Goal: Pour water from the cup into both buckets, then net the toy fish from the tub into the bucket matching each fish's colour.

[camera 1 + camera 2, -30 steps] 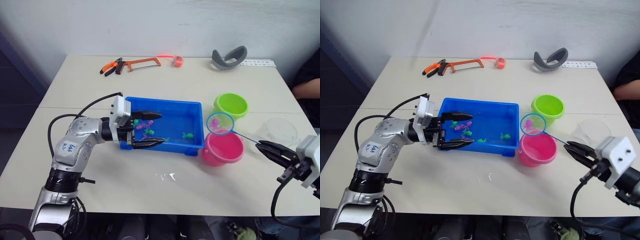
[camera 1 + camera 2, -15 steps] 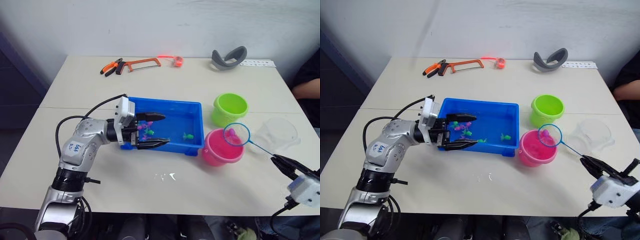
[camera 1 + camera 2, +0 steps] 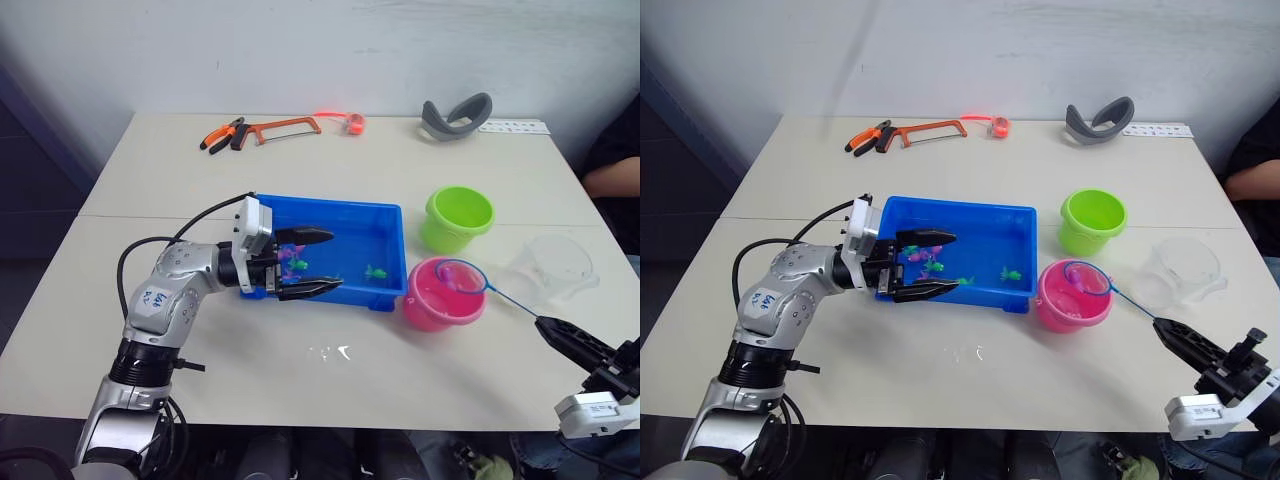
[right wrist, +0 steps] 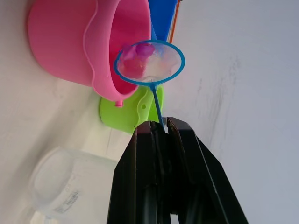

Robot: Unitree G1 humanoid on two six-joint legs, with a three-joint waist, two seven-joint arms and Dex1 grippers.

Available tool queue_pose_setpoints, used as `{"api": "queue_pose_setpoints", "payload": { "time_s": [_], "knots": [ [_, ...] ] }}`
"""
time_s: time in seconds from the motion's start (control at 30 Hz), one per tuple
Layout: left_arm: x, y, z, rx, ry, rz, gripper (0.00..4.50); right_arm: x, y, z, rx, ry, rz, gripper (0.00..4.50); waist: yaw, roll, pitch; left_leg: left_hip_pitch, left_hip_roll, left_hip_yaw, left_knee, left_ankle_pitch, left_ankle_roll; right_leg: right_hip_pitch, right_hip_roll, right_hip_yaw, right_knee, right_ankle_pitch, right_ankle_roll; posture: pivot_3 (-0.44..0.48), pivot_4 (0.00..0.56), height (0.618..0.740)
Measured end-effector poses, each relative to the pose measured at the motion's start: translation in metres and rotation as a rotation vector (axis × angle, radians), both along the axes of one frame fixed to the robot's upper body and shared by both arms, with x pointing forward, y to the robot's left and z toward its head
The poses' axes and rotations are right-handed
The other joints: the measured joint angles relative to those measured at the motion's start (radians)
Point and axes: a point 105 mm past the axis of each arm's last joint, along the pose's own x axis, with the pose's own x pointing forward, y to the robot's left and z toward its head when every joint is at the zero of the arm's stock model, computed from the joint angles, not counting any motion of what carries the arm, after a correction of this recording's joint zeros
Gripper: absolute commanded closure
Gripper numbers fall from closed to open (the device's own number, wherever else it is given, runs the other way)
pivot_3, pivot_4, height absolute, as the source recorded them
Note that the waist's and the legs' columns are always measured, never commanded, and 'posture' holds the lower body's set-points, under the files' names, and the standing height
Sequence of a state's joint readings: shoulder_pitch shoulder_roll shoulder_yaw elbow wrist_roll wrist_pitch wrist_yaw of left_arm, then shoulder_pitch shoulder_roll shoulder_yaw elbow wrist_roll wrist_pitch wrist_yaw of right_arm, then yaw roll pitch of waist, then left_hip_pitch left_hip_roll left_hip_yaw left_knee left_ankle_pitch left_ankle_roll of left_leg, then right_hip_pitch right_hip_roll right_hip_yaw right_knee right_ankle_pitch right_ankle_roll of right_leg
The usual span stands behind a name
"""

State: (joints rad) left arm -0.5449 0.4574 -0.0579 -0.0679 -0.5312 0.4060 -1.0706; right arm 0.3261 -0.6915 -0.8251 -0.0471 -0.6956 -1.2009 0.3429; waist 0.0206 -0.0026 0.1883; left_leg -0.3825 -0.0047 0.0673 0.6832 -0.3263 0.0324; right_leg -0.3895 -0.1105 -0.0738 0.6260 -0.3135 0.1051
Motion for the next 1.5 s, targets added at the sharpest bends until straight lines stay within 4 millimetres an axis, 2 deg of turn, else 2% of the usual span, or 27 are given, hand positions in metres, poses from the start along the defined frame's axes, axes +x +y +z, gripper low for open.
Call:
{"api": "queue_pose_setpoints", "payload": {
  "time_s": [0.23, 0.33, 0.47, 0.5, 0.6, 0.7, 0.87, 1.0, 1.17, 1.33, 1.5],
  "knots": [
    [0.000, -0.002, 0.000, -0.009, 0.003, -0.005, 0.03, 0.002, -0.005, 0.004, 0.005, -0.031, -0.056, 4.50, 0.001, 0.000, 0.000, 0.000, 0.000, 0.000, 0.000, 0.000, 0.000, 0.000, 0.000, 0.000, 0.000, 0.000, 0.000, 0.000, 0.150, 0.740],
    [0.000, -0.002, -0.001, -0.010, 0.005, -0.005, 0.03, -0.001, 0.000, 0.000, 0.152, 0.041, -0.054, 4.50, -0.001, 0.000, 0.000, 0.000, 0.000, 0.000, 0.000, 0.000, 0.000, 0.001, -0.001, 0.000, 0.000, 0.000, 0.000, 0.000, 0.150, 0.740],
    [-0.001, 0.003, -0.007, -0.009, 0.023, 0.007, 0.03, -0.002, 0.014, 0.007, 0.531, 0.151, -0.058, 4.50, -0.003, 0.000, 0.000, 0.013, 0.002, -0.002, -0.003, -0.001, 0.001, 0.015, -0.003, -0.001, -0.005, 0.000, -0.001, 0.000, 0.150, 0.740],
    [-0.001, 0.008, -0.009, -0.010, 0.023, 0.020, 0.03, 0.001, 0.015, 0.015, 0.678, 0.178, -0.061, 4.50, -0.009, 0.000, 0.000, 0.014, 0.002, -0.002, -0.003, -0.002, 0.001, 0.016, -0.004, 0.000, -0.005, 0.000, -0.001, 0.000, 0.150, 0.740],
    [0.002, 0.023, -0.010, -0.012, 0.025, 0.070, 0.03, 0.008, 0.019, 0.027, 0.859, 0.256, -0.037, 4.50, -0.018, 0.000, 0.000, 0.014, 0.002, -0.003, -0.003, -0.002, 0.001, 0.015, -0.005, -0.001, -0.005, 0.000, -0.001, 0.000, 0.150, 0.740],
    [0.007, 0.048, -0.009, -0.042, 0.033, 0.155, 0.03, 0.024, 0.037, 0.042, 1.022, 0.395, 0.048, 4.50, -0.025, 0.001, 0.000, 0.014, 0.003, -0.003, -0.003, -0.003, 0.001, 0.014, -0.005, -0.001, -0.005, -0.001, -0.002, 0.000, 0.150, 0.740],
    [0.011, 0.086, -0.005, -0.048, 0.021, 0.294, 0.03, 0.051, 0.066, 0.059, 1.142, 0.622, 0.121, 4.50, -0.019, 0.001, 0.000, 0.012, 0.004, -0.006, -0.003, -0.004, 0.000, 0.014, -0.005, -0.005, -0.006, -0.002, -0.003, 0.000, 0.150, 0.740],
    [0.010, 0.104, -0.008, -0.034, 0.033, 0.359, 0.03, 0.066, 0.076, 0.058, 1.159, 0.723, 0.093, 4.50, -0.003, 0.001, 0.000, 0.010, 0.003, -0.006, -0.002, -0.005, 0.002, 0.014, -0.006, -0.005, -0.006, -0.001, -0.003, 0.000, 0.150, 0.740],
    [0.005, 0.125, -0.012, 0.002, 0.042, 0.417, 0.03, 0.093, 0.095, 0.055, 1.092, 0.843, 0.017, 4.50, -0.013, 0.001, 0.000, 0.010, 0.003, -0.005, -0.002, -0.006, 0.002, 0.013, -0.006, -0.004, -0.008, -0.001, -0.003, 0.000, 0.150, 0.740],
    [0.002, 0.137, -0.019, 0.006, 0.057, 0.482, 0.03, 0.111, 0.120, 0.047, 0.978, 0.927, -0.026, 4.50, -0.024, 0.001, 0.001, 0.009, 0.004, -0.006, -0.003, -0.007, 0.001, 0.011, -0.007, -0.005, -0.008, -0.002, -0.003, 0.000, 0.150, 0.740],
    [-0.006, 0.142, -0.028, 0.025, 0.070, 0.530, 0.03, 0.127, 0.150, 0.038, 0.963, 0.986, -0.046, 4.50, -0.029, 0.001, 0.001, 0.007, 0.004, -0.005, -0.004, -0.007, 0.000, 0.010, -0.006, -0.005, -0.006, -0.002, -0.003, 0.000, 0.150, 0.740]
  ]
}}
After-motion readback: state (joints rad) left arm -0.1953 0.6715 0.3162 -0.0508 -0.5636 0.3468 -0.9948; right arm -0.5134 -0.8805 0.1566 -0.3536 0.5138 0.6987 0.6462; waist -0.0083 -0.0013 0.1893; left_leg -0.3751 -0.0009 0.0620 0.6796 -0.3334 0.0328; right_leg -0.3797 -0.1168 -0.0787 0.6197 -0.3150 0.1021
